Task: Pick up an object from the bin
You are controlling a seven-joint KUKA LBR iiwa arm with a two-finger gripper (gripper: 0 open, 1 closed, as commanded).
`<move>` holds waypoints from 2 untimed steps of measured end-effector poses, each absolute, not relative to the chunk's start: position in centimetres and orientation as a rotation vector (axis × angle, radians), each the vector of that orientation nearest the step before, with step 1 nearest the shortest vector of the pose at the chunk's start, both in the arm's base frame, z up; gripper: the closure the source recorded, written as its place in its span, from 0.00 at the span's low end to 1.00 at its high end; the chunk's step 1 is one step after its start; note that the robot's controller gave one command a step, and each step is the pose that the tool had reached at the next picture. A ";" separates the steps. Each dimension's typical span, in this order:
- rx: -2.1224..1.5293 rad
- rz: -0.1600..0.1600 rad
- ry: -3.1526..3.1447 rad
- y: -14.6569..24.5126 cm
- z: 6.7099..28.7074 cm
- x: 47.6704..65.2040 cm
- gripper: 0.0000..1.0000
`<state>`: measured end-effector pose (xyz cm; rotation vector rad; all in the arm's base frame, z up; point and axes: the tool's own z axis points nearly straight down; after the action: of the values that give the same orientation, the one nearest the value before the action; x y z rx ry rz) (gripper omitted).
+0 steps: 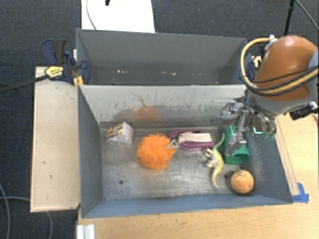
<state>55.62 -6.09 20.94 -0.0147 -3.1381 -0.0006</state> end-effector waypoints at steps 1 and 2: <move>-0.012 0.001 -3.145 -6.1 21.3 55.8 0.00; -0.108 0.000 -3.148 -6.9 16.8 54.5 0.00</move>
Offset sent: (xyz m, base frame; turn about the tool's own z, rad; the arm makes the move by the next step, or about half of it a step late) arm -0.0392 -0.0241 -0.1342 0.1929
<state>54.53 -6.85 16.78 -0.1080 -3.1482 -0.0003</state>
